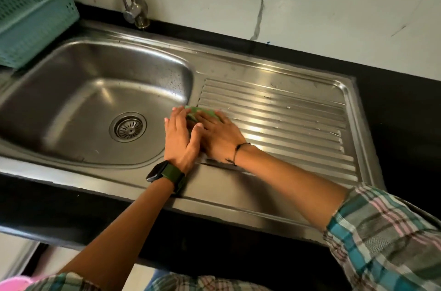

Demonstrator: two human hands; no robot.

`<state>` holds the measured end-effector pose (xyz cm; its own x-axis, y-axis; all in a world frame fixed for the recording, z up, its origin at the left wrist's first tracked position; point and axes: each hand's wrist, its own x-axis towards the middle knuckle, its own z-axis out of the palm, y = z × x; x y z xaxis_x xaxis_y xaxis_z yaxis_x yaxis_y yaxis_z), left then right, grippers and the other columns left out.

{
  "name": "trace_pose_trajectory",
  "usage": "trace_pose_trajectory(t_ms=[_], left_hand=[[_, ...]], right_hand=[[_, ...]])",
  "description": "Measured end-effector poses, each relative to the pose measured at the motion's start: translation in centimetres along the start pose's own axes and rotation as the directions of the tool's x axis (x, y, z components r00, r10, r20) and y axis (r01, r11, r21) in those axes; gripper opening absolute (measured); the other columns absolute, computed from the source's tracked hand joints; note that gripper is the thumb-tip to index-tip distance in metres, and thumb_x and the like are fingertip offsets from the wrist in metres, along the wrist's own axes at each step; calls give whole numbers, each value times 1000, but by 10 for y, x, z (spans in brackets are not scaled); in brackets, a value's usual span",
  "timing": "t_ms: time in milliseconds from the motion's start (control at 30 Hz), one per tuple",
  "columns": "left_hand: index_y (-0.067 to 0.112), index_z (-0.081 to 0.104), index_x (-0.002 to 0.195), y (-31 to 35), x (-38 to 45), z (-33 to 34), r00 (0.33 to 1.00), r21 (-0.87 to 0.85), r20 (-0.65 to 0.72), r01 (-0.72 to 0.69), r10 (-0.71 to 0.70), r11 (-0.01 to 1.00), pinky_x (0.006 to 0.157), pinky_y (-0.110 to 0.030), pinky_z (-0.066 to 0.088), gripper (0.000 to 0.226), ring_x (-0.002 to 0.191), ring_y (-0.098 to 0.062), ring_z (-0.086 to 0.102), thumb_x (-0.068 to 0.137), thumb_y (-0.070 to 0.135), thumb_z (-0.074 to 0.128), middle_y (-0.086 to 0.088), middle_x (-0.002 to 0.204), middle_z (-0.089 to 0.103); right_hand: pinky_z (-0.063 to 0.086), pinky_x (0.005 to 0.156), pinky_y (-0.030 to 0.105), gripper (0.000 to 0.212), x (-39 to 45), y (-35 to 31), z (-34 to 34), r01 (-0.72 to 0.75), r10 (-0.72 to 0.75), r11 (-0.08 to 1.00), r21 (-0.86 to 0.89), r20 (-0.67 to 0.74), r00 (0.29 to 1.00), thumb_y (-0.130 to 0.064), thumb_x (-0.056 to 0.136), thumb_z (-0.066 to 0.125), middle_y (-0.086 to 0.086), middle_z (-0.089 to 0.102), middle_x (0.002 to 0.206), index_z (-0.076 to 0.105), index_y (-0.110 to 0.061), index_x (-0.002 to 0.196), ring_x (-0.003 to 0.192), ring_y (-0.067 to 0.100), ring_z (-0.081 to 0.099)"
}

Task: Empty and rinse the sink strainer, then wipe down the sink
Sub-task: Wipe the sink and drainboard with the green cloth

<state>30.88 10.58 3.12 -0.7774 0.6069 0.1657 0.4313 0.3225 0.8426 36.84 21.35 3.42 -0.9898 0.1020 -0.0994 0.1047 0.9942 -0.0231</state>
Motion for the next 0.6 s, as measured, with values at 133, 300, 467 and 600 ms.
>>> trace_pose_trajectory(t_ms=[133, 300, 467, 600], left_hand=[[8, 36, 134, 13, 4, 15, 992, 115, 71, -116, 109, 986, 115, -34, -4, 72, 142, -24, 17, 80, 54, 23, -13, 147, 32], [10, 34, 136, 42, 22, 54, 968, 130, 176, -201, 177, 971, 116, -36, -3, 62, 143, -22, 12, 85, 45, 29, -12, 150, 28], [11, 32, 137, 37, 23, 77, 951, 282, 243, -259, 192, 924, 116, -37, -5, 65, 144, -21, 10, 85, 48, 23, -11, 150, 27], [10, 34, 136, 33, 20, 79, 958, 362, 200, -266, 204, 893, 116, -38, -4, 64, 143, -23, 12, 86, 49, 21, -12, 149, 29]], right_hand=[[29, 112, 46, 43, -71, 47, -5, -94, 94, 996, 6, -141, 985, -23, 89, 44, 6, 57, 133, 50, -18, 131, 130, 22, 46], [45, 96, 52, 43, -166, 95, -11, -250, 242, 968, -27, -173, 955, -24, 85, 36, 10, 70, 111, 66, -12, 114, 110, 27, 63], [33, 109, 43, 59, -243, 133, -5, -551, 548, 834, -22, -89, 832, -34, 87, 18, 16, 61, 124, 54, -8, 126, 126, 29, 50], [20, 116, 37, 52, -240, 133, 5, -627, 628, 778, 35, -91, 773, -30, 92, 23, 18, 51, 136, 46, -7, 133, 134, 28, 39]])
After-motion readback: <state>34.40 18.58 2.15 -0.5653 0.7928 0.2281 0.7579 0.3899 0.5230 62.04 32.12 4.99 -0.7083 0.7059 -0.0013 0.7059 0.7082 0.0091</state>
